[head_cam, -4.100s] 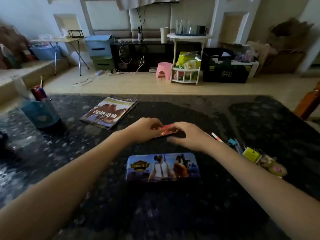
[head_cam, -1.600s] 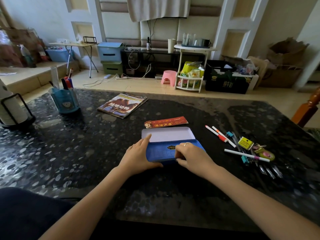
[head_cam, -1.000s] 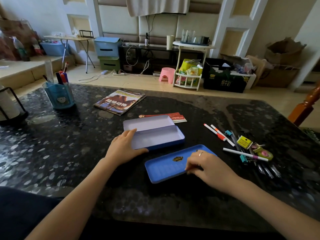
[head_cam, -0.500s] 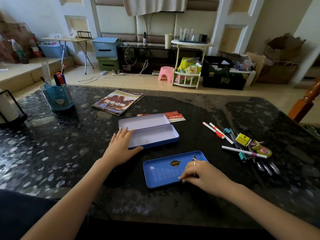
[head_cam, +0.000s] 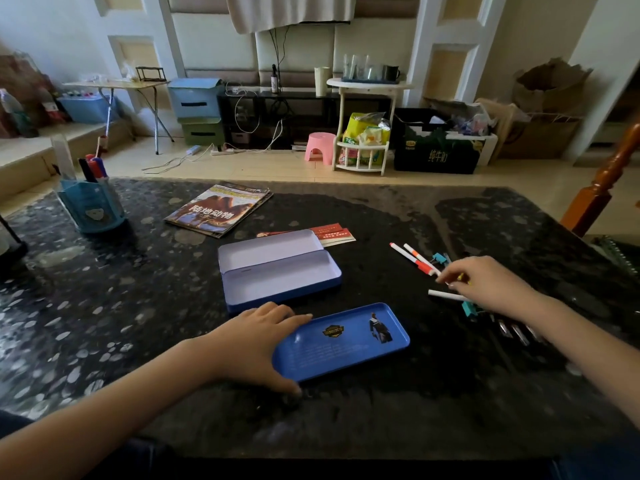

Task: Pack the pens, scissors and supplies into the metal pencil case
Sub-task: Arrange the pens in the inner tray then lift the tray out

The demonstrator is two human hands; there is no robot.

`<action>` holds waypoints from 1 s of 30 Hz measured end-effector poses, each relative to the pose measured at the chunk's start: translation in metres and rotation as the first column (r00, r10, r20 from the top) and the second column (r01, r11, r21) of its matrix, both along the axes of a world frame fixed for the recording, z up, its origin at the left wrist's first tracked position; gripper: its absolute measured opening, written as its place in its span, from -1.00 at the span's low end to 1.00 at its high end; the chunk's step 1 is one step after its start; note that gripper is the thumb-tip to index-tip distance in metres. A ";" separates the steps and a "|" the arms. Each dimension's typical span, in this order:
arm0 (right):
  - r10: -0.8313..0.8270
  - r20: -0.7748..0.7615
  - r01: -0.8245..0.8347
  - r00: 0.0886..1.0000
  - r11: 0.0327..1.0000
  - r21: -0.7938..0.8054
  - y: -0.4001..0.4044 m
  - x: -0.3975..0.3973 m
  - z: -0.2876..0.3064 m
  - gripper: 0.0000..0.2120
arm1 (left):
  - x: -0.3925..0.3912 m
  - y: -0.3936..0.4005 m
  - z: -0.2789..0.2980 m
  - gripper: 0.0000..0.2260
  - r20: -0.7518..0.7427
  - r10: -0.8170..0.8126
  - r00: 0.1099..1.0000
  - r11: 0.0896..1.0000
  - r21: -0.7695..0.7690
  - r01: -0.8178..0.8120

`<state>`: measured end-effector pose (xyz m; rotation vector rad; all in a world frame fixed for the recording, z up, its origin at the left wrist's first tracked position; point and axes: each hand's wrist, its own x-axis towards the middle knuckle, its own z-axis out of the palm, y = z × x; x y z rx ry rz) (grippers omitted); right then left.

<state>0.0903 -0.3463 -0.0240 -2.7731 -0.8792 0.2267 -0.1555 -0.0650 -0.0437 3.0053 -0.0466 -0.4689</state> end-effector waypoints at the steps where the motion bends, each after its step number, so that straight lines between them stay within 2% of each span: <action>1: -0.028 0.004 0.028 1.000 0.999 -0.042 -0.005 0.006 -0.002 -0.79 | -0.002 0.003 -0.002 -0.04 -0.005 -0.002 1.000 1.000 0.017 0.002; 4: -0.056 0.030 0.060 0.998 0.985 -0.160 -0.007 0.013 -0.002 -0.83 | -0.007 0.004 -0.008 -0.01 0.002 0.014 1.000 0.999 0.032 -0.014; 8: -0.100 0.089 0.117 0.991 0.969 -0.217 -0.003 0.016 -0.008 -0.88 | 0.002 0.008 -0.013 0.05 0.019 0.066 0.998 0.998 -0.003 -0.066; 12: -0.129 0.088 0.145 0.988 0.965 -0.219 -0.002 0.017 -0.024 -0.90 | 0.008 0.010 -0.016 -0.09 0.061 0.107 0.992 0.994 -0.038 -0.105; 15: -0.155 0.109 0.176 0.982 0.959 -0.223 0.000 0.017 -0.028 -0.89 | 0.011 0.015 -0.018 -0.11 0.090 0.146 0.985 0.988 -0.054 -0.141; 20: -0.126 0.088 0.136 0.988 0.982 -0.132 0.005 0.012 -0.028 -0.88 | 0.013 0.023 -0.017 -0.13 0.056 0.209 0.976 0.966 -0.165 -0.198; 26: -0.147 0.105 0.144 0.984 0.989 0.033 0.003 0.019 -0.025 -0.72 | 0.012 0.023 -0.019 -0.17 0.064 0.222 0.973 0.943 -0.268 -0.198; 30: -0.218 0.150 0.204 0.964 0.973 0.105 -0.023 0.039 -0.012 -0.78 | 0.012 0.021 -0.019 -0.17 0.081 0.231 0.970 0.923 -0.333 -0.192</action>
